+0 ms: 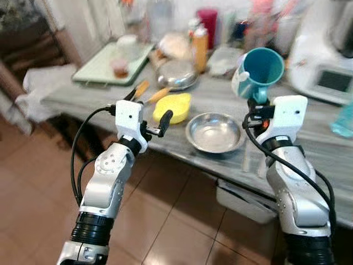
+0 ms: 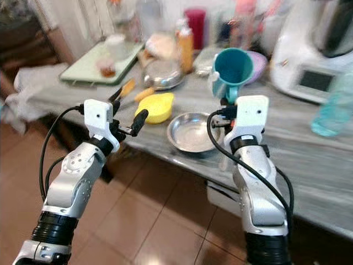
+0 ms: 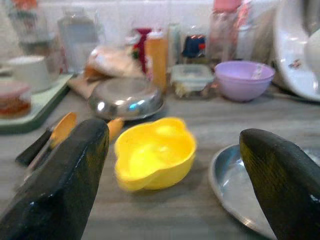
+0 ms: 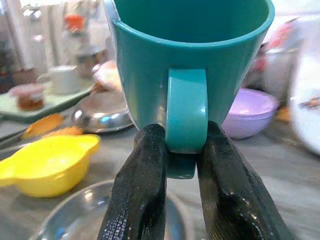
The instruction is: Setting the table
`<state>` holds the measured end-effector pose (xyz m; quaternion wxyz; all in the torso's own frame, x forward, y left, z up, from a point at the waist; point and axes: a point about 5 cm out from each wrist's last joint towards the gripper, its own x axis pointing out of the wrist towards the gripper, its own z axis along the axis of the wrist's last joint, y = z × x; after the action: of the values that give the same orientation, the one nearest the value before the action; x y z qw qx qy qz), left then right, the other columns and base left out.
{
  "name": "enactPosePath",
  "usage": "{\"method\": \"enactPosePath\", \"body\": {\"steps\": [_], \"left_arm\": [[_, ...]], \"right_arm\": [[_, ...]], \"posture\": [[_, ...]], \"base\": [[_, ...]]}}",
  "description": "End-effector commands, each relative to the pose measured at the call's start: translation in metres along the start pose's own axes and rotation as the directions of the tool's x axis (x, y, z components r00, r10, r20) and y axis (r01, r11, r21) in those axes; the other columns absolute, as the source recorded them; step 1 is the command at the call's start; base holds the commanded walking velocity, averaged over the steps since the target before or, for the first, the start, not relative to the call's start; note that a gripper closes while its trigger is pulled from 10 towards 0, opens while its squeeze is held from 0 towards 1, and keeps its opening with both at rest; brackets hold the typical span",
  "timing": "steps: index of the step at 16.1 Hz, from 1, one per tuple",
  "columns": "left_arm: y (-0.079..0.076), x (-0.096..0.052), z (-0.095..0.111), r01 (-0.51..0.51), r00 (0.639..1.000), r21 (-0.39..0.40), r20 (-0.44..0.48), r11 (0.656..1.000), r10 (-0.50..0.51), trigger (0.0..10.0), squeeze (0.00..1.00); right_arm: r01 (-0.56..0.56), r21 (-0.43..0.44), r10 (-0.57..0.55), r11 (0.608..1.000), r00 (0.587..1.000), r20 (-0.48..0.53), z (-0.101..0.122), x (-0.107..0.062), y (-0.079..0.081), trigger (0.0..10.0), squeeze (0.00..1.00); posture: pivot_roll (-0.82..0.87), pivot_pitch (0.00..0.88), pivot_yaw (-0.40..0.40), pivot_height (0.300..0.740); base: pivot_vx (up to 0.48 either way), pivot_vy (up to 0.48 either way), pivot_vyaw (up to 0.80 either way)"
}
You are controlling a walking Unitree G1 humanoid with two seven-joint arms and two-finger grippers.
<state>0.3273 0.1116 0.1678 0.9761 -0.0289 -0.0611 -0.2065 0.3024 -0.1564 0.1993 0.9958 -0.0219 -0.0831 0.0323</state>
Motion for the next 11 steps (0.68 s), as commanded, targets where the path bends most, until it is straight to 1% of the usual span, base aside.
{"method": "enactPosePath", "body": {"steps": [1,3,9,11], "left_arm": [[0.0067,-0.0033,0.0013,-0.015,1.000,0.017,0.006,1.000,0.015,10.0,0.00],[0.0074,-0.0028,0.0020,-0.019,1.000,0.024,0.010,1.000,0.019,10.0,0.00],[0.0059,-0.0005,0.0016,-0.005,1.000,0.020,0.007,1.000,0.005,10.0,0.00],[0.0059,-0.0008,0.0008,-0.007,1.000,0.022,0.001,1.000,0.007,10.0,0.00]], "right_arm": [[-0.027,0.008,0.026,1.000,0.999,0.029,0.0060,0.0019,0.0087,10.0,0.00],[-0.026,0.007,0.026,1.000,0.999,0.032,0.0064,0.0022,0.0088,10.0,0.00],[-0.017,0.003,0.017,1.000,0.999,0.036,0.0069,0.0033,0.0069,10.0,0.00],[-0.018,0.002,0.018,1.000,0.999,0.035,0.0065,0.0030,0.0065,10.0,0.00]], "posture": [[-0.13,0.000,0.105,0.740],[-0.13,0.000,0.106,0.740],[-0.13,0.000,0.109,0.740],[-0.13,0.000,0.107,0.740]], "base": [[0.000,0.000,0.00],[0.287,0.000,0.00],[0.480,0.000,0.00],[0.347,0.000,0.00]]}}
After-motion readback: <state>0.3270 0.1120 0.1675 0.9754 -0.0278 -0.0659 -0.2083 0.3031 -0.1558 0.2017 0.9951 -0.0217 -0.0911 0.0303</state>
